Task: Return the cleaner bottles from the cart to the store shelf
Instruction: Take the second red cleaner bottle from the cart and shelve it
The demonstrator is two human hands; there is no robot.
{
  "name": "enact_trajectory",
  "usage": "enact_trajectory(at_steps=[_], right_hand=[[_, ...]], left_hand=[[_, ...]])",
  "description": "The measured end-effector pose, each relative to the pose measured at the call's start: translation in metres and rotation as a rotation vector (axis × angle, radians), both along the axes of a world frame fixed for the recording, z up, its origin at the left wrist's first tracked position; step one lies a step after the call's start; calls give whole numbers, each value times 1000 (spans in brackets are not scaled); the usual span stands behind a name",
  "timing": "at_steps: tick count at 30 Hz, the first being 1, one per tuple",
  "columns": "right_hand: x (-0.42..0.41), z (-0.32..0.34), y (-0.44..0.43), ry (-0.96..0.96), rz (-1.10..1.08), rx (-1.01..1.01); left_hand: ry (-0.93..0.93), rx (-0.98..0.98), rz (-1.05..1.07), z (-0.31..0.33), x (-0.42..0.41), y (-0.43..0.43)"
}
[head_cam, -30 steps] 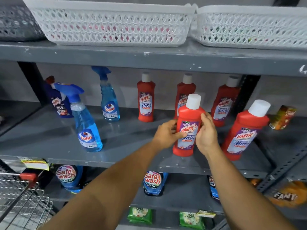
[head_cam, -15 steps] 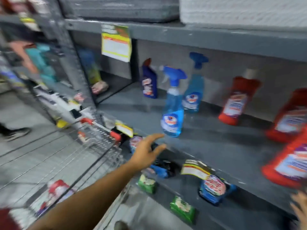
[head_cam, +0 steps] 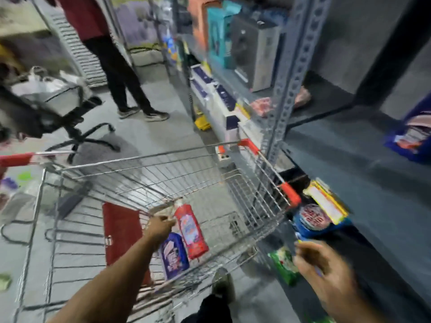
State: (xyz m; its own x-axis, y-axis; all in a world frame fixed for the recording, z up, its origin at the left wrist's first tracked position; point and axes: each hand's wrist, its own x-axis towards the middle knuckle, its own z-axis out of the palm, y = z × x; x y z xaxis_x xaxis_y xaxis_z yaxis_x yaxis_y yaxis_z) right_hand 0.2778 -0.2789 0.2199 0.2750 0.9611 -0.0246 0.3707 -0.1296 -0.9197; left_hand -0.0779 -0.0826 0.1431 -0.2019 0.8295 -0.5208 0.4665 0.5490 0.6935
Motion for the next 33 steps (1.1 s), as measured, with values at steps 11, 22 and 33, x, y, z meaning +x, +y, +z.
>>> enact_trajectory(at_steps=[11, 22, 33], right_hand=[[-186, -156, 348, -507, 771, -525], [-282, -288, 387, -489, 721, -757], [-238, -236, 381, -191, 736, -818]], left_hand=[[68, -409, -251, -144, 10, 10], [0, -506, 217, -199, 45, 4], [-391, -534, 321, -185, 40, 1]])
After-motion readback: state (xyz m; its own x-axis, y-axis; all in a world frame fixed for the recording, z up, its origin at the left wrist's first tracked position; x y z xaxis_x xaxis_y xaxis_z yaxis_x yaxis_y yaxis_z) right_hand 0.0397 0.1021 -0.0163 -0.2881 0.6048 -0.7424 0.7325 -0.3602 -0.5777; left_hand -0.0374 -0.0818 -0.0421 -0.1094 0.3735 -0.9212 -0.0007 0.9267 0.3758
